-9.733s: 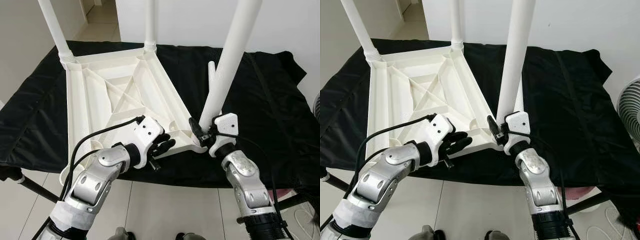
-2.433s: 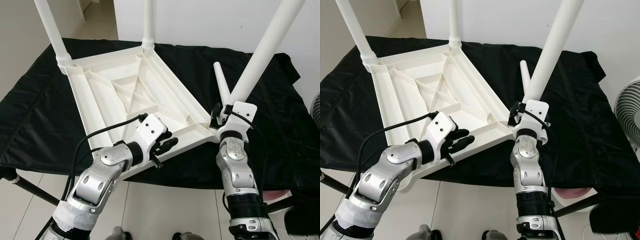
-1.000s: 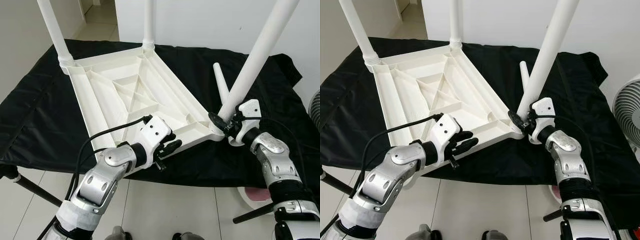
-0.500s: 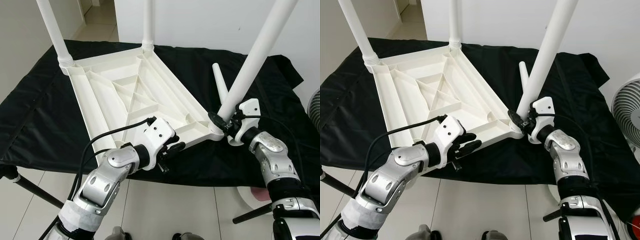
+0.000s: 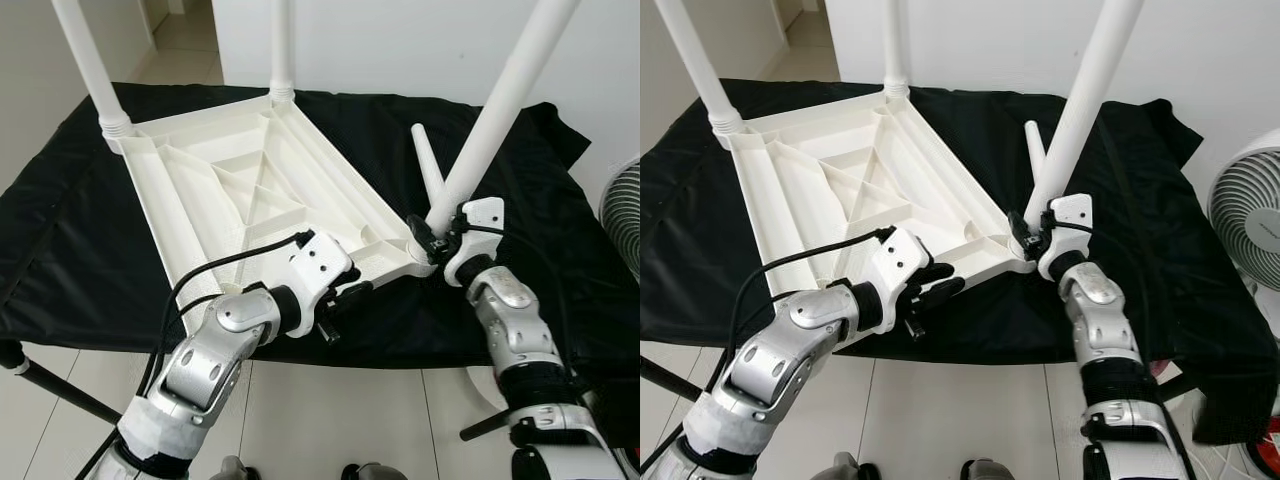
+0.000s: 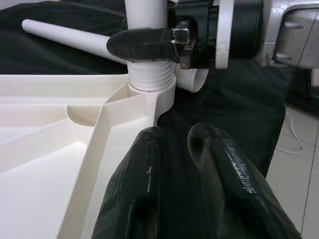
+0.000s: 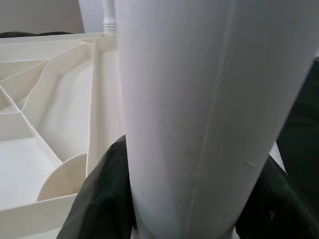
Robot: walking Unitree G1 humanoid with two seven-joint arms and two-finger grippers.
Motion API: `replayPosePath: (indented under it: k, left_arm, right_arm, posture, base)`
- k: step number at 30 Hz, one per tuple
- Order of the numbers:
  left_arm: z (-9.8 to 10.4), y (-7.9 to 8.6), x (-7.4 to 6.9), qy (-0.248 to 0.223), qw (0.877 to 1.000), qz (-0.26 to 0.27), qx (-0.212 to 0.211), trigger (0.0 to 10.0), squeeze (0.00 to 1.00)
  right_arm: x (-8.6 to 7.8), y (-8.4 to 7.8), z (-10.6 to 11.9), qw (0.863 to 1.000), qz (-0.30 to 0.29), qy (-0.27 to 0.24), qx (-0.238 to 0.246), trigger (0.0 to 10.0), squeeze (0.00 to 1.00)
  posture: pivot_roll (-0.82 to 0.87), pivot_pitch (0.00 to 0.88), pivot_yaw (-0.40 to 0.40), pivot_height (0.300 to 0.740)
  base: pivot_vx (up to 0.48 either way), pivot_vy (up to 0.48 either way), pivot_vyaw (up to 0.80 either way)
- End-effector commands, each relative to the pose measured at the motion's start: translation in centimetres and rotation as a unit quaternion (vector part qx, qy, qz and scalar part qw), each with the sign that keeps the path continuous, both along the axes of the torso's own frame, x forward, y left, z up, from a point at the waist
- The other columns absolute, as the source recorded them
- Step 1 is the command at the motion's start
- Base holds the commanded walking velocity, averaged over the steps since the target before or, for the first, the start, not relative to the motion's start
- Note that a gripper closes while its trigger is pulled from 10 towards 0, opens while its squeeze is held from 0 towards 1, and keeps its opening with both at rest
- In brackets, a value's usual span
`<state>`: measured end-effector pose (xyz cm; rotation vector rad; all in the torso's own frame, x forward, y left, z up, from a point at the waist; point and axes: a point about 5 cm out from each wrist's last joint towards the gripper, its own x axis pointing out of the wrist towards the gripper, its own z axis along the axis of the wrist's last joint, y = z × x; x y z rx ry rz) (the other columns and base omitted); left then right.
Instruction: Building children table
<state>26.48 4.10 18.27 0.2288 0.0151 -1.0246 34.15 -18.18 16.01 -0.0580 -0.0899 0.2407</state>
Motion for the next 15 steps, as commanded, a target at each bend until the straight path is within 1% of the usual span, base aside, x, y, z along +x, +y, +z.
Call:
replayPosePath:
  k: [1,3,5,10,13,15]
  left_arm:
    - [-0.2,-0.3,0.1,-0.001,1.000,-0.001,0.003,10.0,0.00]
    - [0.1,-0.6,0.4,-0.006,1.000,0.001,-0.002,10.0,0.00]
    - [0.4,-0.8,0.6,-0.009,1.000,0.002,-0.007,10.0,0.00]
    - [0.7,-1.0,0.8,-0.013,1.000,0.001,-0.011,10.0,0.00]
    - [1.0,-1.1,0.9,-0.018,1.000,-0.001,-0.014,10.0,0.00]
    - [1.2,-1.2,1.0,-0.020,1.000,-0.002,-0.017,10.0,0.00]
  right_arm:
    - [-0.4,0.5,-1.8,0.998,-0.029,0.049,0.011,10.0,0.00]
    - [-0.6,1.3,-1.5,0.995,-0.077,0.052,0.027,10.0,0.00]
    - [-0.9,1.9,-1.2,0.992,-0.107,0.051,0.038,10.0,0.00]
    - [-1.7,3.1,-0.9,0.988,-0.137,0.051,0.047,10.0,0.00]
    - [-2.4,3.9,-0.3,0.982,-0.174,0.047,0.050,10.0,0.00]
    - [-2.7,3.9,0.0,0.980,-0.190,0.044,0.051,10.0,0.00]
  posture:
    - [-0.11,0.094,0.019,0.740]
    - [-0.12,0.095,0.014,0.740]
    - [-0.12,0.095,0.014,0.740]
    - [-0.12,0.095,0.014,0.740]
    - [-0.12,0.095,0.010,0.740]
    - [-0.12,0.095,0.010,0.740]
  base:
    - [0.000,0.000,0.00]
    - [0.000,0.000,0.00]
    - [0.000,0.000,0.00]
    - [0.000,0.000,0.00]
    - [0.000,0.000,0.00]
    - [0.000,0.000,0.00]
